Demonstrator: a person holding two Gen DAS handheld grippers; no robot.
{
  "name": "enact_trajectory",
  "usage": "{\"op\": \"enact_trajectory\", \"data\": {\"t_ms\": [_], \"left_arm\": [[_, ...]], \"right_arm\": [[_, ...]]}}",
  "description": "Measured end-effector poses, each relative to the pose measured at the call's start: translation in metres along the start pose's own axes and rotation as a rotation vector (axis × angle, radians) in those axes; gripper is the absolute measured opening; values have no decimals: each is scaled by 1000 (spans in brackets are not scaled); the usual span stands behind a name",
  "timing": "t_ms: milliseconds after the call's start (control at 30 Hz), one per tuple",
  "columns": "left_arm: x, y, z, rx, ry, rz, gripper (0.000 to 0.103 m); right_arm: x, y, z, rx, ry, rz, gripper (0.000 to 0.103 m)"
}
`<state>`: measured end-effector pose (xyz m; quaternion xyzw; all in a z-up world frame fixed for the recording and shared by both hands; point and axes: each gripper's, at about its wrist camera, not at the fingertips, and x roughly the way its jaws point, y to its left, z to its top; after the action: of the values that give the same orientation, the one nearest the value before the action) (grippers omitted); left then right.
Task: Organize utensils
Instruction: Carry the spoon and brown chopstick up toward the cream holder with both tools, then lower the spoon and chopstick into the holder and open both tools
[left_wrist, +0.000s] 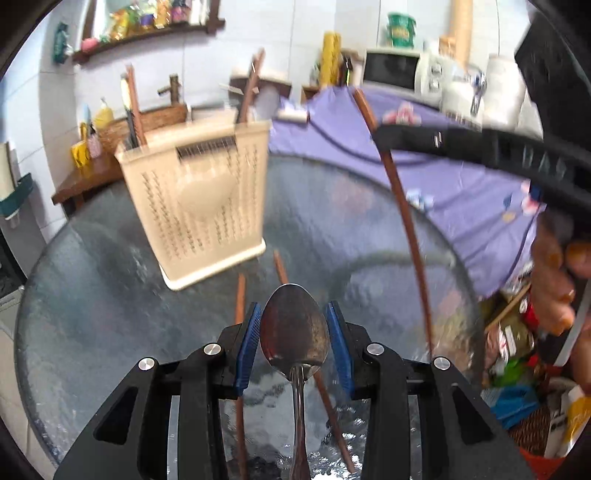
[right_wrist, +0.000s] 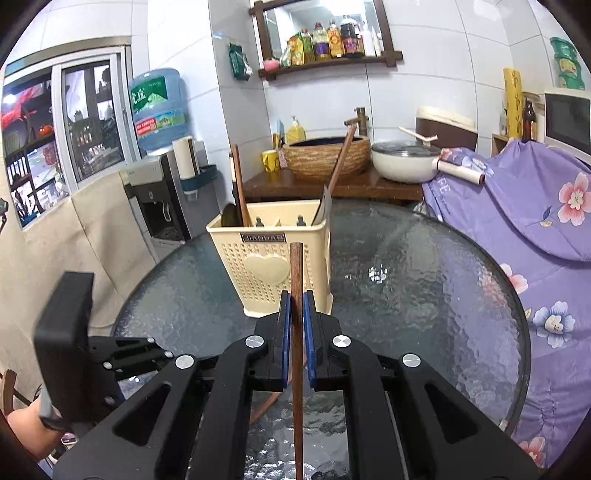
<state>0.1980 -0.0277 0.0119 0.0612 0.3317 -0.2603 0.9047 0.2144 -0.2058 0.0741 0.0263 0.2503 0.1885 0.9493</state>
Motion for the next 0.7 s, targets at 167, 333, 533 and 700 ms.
{"op": "enact_trajectory", "data": {"t_ms": [167,333,533,700], "left_arm": [[-22,0,7,-18,-76,13,35],[-27,2,6,-34,-92,23,35],[-33,9,9,-53,-116,24,35],[-38,13,13,-75,-133,19,35]], "right_arm": [[-18,7,7,-23,-41,9,8],[-24,13,7,-39,-46,16,8],[-30,17,10,-57,-54,29,8],[-32,13,13,-37,-49,56,8]]}}
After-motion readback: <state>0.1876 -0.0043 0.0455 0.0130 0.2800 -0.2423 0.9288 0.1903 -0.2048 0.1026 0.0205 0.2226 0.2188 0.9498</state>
